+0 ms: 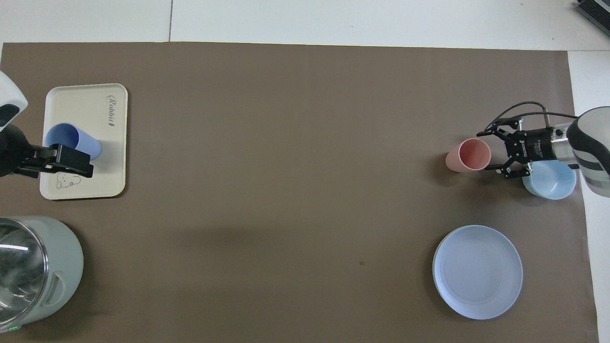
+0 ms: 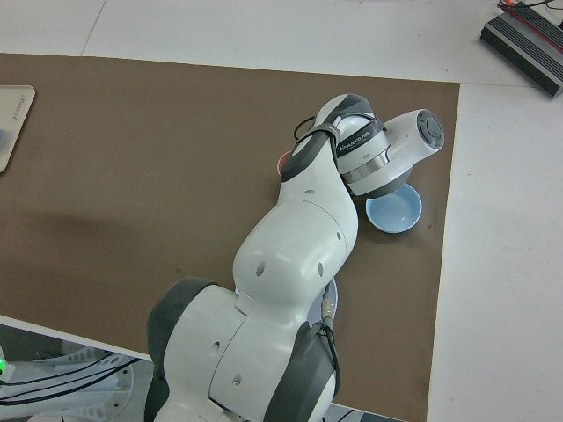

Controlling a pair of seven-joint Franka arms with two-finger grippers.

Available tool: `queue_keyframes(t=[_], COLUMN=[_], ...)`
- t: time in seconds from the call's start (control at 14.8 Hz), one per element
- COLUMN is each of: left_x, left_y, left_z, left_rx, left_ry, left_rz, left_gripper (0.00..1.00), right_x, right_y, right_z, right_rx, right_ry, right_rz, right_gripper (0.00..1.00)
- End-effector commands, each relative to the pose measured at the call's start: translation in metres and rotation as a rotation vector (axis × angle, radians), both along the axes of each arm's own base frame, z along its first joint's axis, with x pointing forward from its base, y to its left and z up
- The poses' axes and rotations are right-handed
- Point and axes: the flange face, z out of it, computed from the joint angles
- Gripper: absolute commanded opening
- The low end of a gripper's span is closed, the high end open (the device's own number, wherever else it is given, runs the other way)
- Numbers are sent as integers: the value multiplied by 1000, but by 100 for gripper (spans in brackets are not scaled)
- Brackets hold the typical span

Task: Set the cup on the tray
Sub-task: 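Open the right gripper and draw it back from the pink cup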

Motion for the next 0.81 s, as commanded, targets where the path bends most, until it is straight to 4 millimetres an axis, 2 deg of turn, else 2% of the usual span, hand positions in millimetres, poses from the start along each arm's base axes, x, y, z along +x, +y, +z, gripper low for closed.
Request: queue_keyframes(t=[0.0, 0.2, 0.41, 0.61, 0.74], left_x=[-6, -10, -10, -10, -10], left_y=[-10, -10, -4, -8, -8], left_z=[8, 3, 4, 3, 3], left_rx=[18, 21, 21, 21, 22], left_ry=[-3, 6, 4, 4, 7], left_rz=[-28, -21, -7, -16, -14], left_gripper=[100, 100, 100, 100, 100], right_x=[-5, -5, -13, -25, -42], right_y=[6, 23, 58, 114, 163], right_z=[46, 98, 154, 196, 221], right_rx=[-149, -264, -424, -500, -565], right_ry=[-66, -122, -157, -175, -161], right_rz=[158, 256, 421, 583, 780], right_gripper=[99, 100, 100, 100, 100])
